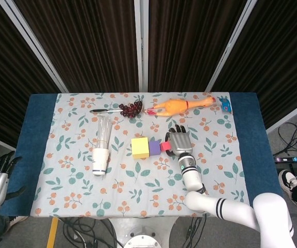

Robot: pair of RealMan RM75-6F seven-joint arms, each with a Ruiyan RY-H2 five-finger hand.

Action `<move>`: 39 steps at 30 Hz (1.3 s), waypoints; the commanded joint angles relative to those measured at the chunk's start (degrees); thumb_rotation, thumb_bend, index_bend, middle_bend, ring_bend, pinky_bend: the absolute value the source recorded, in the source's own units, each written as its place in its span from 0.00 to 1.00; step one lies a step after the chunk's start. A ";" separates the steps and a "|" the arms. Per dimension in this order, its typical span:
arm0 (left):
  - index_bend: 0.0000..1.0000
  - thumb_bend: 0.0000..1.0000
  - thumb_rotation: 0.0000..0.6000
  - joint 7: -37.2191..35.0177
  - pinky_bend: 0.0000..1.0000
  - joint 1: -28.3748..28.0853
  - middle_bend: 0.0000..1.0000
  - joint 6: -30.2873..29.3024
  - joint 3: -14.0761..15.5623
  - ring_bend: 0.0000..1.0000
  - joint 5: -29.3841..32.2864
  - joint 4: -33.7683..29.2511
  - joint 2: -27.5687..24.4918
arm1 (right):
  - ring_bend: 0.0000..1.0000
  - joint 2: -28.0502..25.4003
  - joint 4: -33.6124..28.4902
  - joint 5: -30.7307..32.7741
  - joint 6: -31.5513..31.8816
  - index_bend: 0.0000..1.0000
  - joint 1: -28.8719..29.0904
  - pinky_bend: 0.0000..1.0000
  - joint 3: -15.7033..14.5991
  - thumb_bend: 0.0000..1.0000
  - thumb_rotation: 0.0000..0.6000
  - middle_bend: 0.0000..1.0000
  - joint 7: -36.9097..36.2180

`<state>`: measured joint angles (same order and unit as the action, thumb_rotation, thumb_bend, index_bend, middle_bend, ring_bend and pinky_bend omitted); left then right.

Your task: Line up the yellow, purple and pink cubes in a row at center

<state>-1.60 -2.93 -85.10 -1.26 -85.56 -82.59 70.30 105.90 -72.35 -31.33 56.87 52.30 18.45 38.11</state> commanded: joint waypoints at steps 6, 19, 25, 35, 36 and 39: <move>0.23 0.19 1.00 -0.44 0.10 0.12 0.16 -0.02 0.08 0.10 0.08 0.40 0.12 | 0.00 0.53 0.58 0.89 0.47 0.48 0.33 0.00 -0.04 0.22 1.00 0.17 0.93; 0.23 0.19 1.00 -0.87 0.10 0.29 0.16 -0.21 0.21 0.10 -0.01 0.81 0.35 | 0.00 1.29 0.70 1.89 0.56 0.33 0.76 0.00 0.00 0.20 1.00 0.15 1.90; 0.23 0.19 1.00 -1.18 0.10 0.47 0.16 -0.40 0.21 0.10 0.09 1.03 0.39 | 0.00 -0.03 -1.10 1.52 0.18 0.27 0.43 0.00 -0.15 0.18 1.00 0.14 1.69; 0.23 0.19 1.00 -1.27 0.10 0.71 0.16 -0.34 0.40 0.10 0.15 1.25 0.52 | 0.00 -8.99 -6.28 1.61 -1.32 0.21 -1.72 0.00 -0.97 0.17 1.00 0.11 0.59; 0.23 0.19 1.00 -1.17 0.10 0.71 0.16 -0.43 0.38 0.10 0.10 1.14 0.50 | 0.00 -8.93 -5.58 2.00 -1.69 0.21 -1.46 0.00 -0.87 0.16 1.00 0.11 0.60; 0.23 0.19 1.00 -0.79 0.10 0.75 0.16 -0.57 0.31 0.10 0.13 0.68 0.28 | 0.00 -7.84 -2.46 3.24 -3.26 0.21 -0.30 0.00 -0.74 0.11 1.00 0.11 0.68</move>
<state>-2.42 -2.19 -85.65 -0.93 -85.43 -81.88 70.62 97.35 -76.61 -28.98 54.68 51.29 17.55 38.86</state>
